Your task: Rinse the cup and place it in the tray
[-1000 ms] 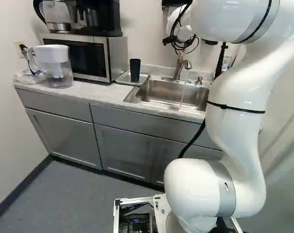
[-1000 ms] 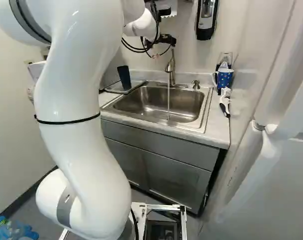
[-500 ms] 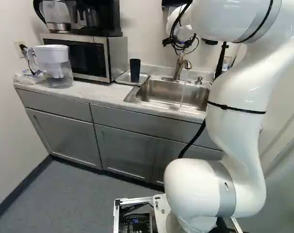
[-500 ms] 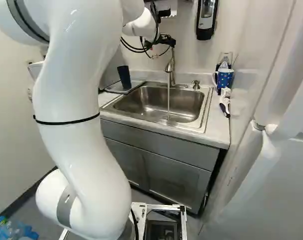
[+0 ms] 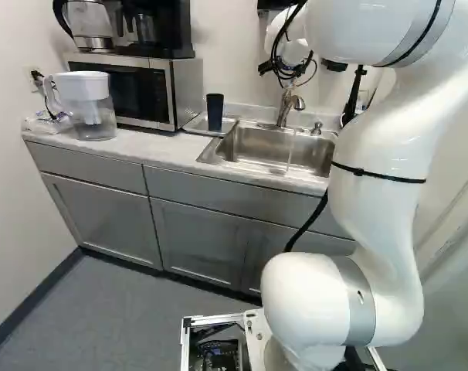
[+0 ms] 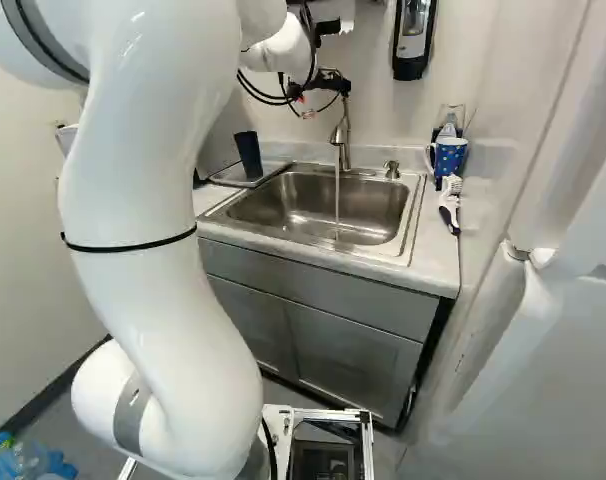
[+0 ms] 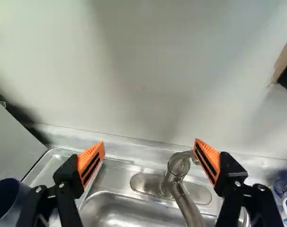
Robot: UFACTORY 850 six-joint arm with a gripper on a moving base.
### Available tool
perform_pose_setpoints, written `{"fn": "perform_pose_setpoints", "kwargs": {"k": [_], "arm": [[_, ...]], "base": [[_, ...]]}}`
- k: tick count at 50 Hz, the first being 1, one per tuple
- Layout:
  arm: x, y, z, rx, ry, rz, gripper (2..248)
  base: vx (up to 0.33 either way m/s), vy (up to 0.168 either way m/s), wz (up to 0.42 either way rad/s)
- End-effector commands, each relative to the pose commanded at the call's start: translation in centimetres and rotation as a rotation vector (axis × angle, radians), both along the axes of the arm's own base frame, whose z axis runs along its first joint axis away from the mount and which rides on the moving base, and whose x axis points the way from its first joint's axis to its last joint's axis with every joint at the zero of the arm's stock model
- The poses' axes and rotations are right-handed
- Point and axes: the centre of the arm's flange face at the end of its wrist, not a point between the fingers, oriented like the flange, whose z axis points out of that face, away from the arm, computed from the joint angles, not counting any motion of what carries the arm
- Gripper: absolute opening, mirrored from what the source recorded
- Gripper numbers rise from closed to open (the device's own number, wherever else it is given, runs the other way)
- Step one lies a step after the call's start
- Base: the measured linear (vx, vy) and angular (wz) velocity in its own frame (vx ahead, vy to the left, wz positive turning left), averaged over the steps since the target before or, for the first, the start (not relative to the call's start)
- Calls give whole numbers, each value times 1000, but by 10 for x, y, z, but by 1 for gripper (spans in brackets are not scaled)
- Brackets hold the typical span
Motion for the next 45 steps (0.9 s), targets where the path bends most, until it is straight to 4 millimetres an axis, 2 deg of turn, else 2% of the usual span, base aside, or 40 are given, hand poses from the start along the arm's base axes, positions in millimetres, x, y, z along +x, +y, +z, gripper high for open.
{"fn": "perform_pose_setpoints", "kwargs": {"k": [45], "arm": [[-19, 7, -3, 10, 59, 6, 247]], "base": [[0, 0, 0]]}}
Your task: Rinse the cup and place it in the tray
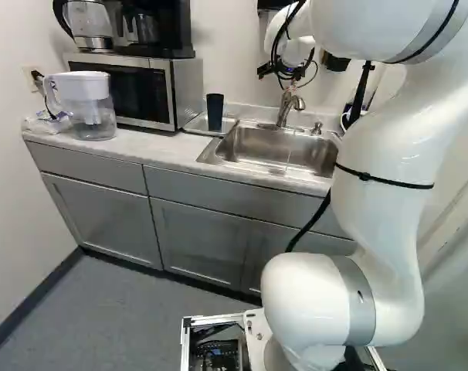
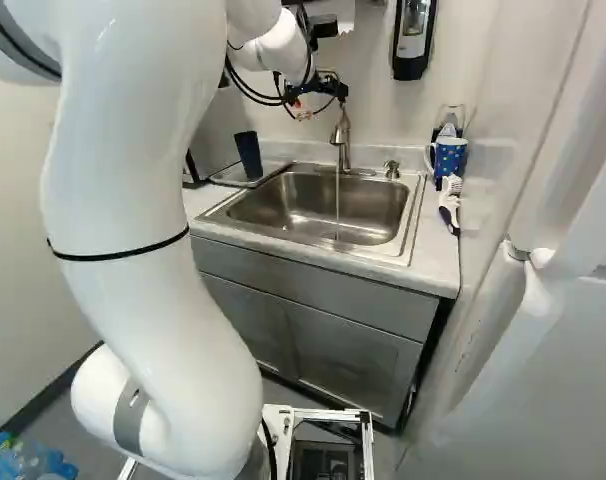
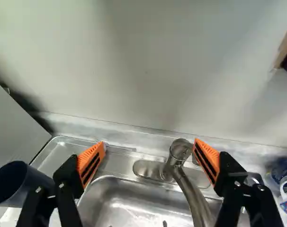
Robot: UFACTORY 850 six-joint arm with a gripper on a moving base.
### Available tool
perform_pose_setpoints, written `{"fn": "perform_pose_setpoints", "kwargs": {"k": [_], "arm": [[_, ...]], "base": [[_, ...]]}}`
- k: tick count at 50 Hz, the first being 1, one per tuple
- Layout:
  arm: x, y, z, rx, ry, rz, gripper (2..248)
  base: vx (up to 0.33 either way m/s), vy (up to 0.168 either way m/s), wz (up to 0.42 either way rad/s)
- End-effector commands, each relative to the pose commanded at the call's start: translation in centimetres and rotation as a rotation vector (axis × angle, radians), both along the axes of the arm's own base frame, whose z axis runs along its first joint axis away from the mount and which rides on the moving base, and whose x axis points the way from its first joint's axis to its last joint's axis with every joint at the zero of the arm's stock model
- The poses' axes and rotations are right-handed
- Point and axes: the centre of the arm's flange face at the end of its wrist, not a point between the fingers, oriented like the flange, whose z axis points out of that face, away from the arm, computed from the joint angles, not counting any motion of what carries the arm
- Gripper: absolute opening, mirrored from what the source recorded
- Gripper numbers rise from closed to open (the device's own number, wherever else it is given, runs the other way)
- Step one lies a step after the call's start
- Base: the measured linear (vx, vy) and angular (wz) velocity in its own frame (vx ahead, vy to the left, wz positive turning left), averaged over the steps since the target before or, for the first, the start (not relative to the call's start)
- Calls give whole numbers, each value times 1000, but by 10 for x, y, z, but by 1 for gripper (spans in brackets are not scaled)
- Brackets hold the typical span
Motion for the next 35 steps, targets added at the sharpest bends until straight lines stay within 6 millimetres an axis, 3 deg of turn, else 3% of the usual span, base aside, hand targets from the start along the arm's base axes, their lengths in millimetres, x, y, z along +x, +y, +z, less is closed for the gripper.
{"fn": "perform_pose_setpoints", "kwargs": {"k": [35], "arm": [[-2, 1, -1, 3, 16, 0, 247]], "base": [[0, 0, 0]]}}
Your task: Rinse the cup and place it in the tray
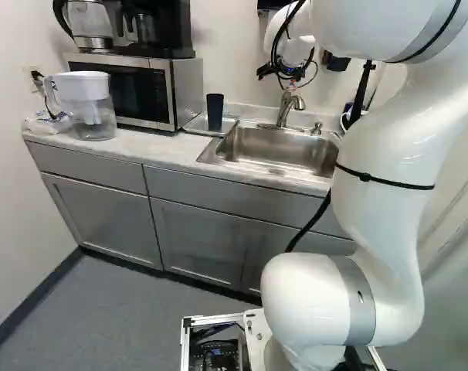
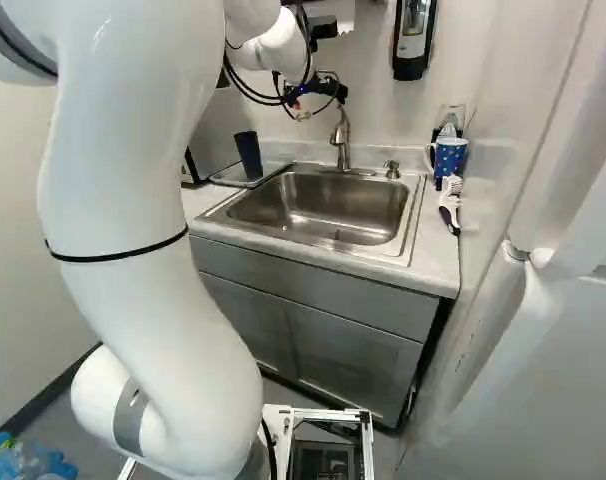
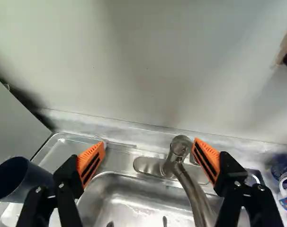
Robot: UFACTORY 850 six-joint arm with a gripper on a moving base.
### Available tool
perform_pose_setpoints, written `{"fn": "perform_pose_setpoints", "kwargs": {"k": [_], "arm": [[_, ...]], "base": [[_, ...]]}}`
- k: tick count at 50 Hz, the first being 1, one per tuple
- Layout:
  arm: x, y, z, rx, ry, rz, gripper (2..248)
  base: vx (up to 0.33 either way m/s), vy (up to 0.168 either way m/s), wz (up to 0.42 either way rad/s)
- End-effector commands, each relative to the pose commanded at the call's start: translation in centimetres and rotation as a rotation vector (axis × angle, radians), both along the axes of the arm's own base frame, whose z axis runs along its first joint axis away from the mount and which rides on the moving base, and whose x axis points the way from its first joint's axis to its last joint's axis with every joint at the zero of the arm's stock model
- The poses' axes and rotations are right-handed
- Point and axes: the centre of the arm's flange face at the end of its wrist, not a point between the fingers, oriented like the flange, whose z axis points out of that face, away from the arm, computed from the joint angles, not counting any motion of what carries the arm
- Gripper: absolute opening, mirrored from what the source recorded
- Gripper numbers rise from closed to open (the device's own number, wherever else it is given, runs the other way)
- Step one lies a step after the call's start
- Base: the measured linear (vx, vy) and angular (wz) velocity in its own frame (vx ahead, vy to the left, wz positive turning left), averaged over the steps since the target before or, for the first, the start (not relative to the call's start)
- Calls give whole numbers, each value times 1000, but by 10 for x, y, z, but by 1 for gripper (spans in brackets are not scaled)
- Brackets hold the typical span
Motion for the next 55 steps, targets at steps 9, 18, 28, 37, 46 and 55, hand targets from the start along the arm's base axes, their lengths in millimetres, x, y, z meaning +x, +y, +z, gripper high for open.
{"fn": "perform_pose_setpoints", "kwargs": {"k": [9, 18, 28, 37, 46, 55], "arm": [[0, 1, 2, -4, -22, 2, 247], [-3, 7, 6, -10, -63, 10, 247], [-12, 15, 7, -10, -62, 21, 247], [-22, 22, 7, -9, -59, 31, 247], [-33, 30, 8, -8, -57, 42, 247], [-45, 38, 8, -8, -55, 53, 247]], "base": [[0, 0, 0], [0, 0, 0], [0, 0, 0], [0, 0, 0], [0, 0, 0], [0, 0, 0]]}}
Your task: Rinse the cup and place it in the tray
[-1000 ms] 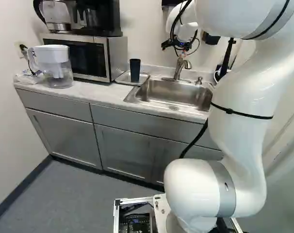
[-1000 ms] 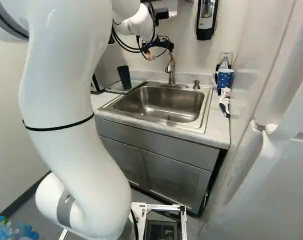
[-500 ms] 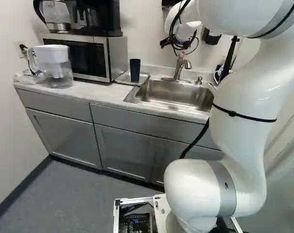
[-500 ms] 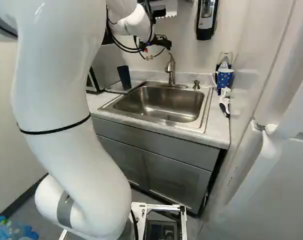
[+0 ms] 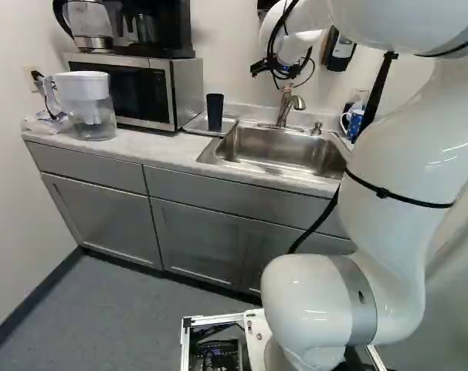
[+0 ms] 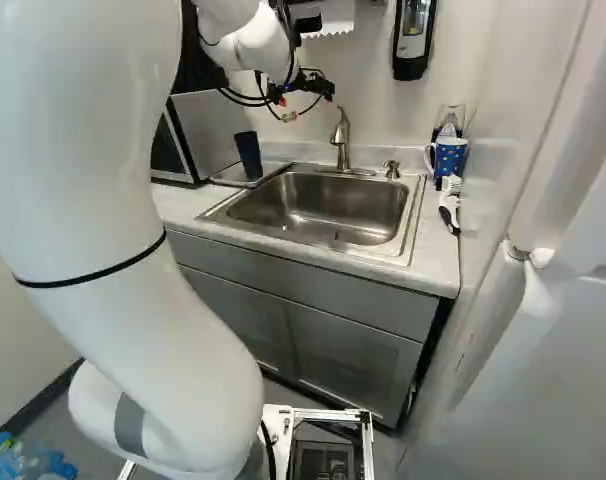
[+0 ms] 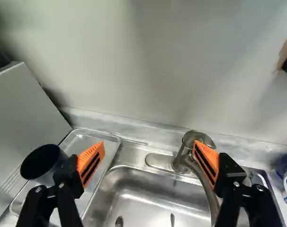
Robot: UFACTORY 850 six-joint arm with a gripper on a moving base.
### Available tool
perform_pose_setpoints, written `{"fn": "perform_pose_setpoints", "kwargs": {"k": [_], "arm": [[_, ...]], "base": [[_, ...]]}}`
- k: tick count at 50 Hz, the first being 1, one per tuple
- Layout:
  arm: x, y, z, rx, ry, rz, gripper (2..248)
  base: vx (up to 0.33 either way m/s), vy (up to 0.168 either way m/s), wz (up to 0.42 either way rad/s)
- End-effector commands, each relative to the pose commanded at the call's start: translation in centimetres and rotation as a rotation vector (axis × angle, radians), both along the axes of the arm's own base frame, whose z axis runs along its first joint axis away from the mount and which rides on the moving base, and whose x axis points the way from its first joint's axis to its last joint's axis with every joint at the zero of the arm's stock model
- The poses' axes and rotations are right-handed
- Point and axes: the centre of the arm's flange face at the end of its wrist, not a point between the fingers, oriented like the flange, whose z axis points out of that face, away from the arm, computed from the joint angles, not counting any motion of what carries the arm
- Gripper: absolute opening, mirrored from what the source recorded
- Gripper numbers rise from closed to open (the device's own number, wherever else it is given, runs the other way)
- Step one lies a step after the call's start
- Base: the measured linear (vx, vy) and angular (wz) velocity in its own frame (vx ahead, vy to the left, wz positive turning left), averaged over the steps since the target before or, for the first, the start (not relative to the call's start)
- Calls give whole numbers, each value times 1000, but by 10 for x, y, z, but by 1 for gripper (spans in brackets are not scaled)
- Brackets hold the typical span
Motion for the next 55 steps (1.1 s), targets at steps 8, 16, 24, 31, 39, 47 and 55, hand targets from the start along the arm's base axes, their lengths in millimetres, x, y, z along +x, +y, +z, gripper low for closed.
{"fn": "perform_pose_setpoints", "kwargs": {"k": [8, 16, 24, 31, 39, 47, 55], "arm": [[-11, 7, 0, 1, 6, 10, 247], [-22, 12, -2, 3, 28, 16, 247], [-32, 15, -4, 6, 56, 22, 247], [-41, 18, -6, 8, 82, 25, 247], [-51, 19, -8, 11, 113, 26, 247], [-60, 20, -11, 15, 150, 25, 247], [-68, 20, -14, 19, 190, 24, 247]], "base": [[0, 0, 0], [0, 0, 0], [0, 0, 0], [0, 0, 0], [0, 0, 0], [0, 0, 0], [0, 0, 0]]}}
